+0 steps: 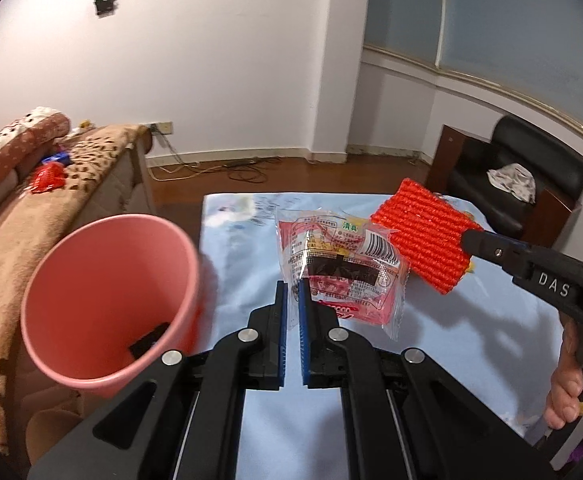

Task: Collect trash
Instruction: 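Carry the wrapper and red net over the pink bucket and open both grippers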

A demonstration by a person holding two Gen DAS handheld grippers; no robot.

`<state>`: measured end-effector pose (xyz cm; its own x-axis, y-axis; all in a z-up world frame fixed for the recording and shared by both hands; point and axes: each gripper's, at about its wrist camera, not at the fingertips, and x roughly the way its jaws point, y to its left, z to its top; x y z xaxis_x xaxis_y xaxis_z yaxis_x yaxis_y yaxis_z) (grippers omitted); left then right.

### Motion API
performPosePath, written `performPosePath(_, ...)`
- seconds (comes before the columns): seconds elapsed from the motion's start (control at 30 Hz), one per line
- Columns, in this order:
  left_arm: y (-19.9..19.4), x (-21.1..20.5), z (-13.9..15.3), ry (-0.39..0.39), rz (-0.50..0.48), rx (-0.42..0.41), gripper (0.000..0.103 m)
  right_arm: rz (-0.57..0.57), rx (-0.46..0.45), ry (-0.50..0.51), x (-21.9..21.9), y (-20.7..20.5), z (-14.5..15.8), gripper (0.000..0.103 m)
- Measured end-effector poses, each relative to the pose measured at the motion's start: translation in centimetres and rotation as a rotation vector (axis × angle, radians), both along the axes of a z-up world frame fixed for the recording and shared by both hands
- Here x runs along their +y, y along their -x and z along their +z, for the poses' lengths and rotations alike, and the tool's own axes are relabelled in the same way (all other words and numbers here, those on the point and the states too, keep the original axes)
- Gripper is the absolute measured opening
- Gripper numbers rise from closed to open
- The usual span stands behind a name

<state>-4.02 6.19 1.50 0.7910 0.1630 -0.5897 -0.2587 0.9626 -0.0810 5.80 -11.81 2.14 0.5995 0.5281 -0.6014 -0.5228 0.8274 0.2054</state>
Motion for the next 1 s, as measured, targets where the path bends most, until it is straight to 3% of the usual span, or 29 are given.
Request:
performPosePath(0.47,3.6,8.0,0.5,-0.014,0.232,-0.038,0.005,0.211,-0.055,0.003,11.7,2.0,2.3,0.010)
performPosePath(0.63,4.6,11.4,0.0,-0.002,0.321,-0.023,0.005,0.273,-0.052,0.033,15.5,2.7,1.8,0.010)
performPosePath(1.0,5.2,15.6,-1.6,-0.017,0.413,0.031,0.005,0.357,-0.032,0.092,20.8,3.1,0.5,0.010)
